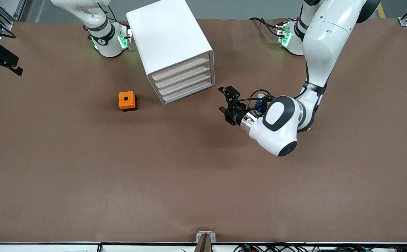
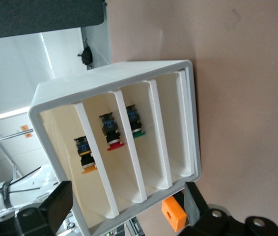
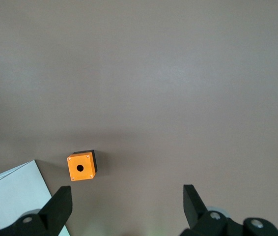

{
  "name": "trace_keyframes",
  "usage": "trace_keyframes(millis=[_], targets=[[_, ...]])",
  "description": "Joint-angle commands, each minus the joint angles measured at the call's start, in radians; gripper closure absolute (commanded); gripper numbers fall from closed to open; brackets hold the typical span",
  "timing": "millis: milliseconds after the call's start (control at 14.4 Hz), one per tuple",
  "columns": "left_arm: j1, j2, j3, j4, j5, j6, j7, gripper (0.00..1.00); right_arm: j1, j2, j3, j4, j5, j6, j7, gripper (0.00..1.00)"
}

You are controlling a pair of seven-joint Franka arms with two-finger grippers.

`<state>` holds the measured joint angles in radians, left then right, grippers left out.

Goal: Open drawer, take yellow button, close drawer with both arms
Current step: 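Grasp the drawer front with the left gripper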

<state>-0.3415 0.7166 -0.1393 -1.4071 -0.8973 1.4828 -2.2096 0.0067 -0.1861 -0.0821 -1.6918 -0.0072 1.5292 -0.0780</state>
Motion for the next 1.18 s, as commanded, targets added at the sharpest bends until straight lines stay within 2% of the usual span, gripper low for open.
trace_keyframes(millis=[0,556,625,764,834,1112], targets=[[-0.002,0.029,0.001,0.031,-0.043,-0.021,-0.051,0.00,0.006,-0.006,-0.002,0.001,-0.011,-0.008,-0.003,0.00],[-0.025,0.053,0.003,0.030,-0.152,-0.019,-0.058,0.00,0.007,-0.006,-0.002,0.000,-0.010,0.000,-0.003,0.00],[-0.033,0.056,0.003,0.030,-0.156,-0.019,-0.059,0.02,0.007,-0.006,-0.002,0.000,-0.010,-0.001,-0.003,0.00],[-0.051,0.067,0.004,0.030,-0.189,-0.016,-0.059,0.30,0.007,-0.004,-0.002,0.000,-0.010,-0.001,-0.003,0.00],[-0.065,0.075,0.004,0.028,-0.208,-0.016,-0.059,0.40,0.007,-0.004,-0.002,0.000,-0.010,0.000,-0.003,0.00],[-0.106,0.081,0.004,0.014,-0.241,-0.018,-0.068,0.46,0.007,-0.006,-0.002,-0.002,-0.010,-0.003,-0.003,0.00]])
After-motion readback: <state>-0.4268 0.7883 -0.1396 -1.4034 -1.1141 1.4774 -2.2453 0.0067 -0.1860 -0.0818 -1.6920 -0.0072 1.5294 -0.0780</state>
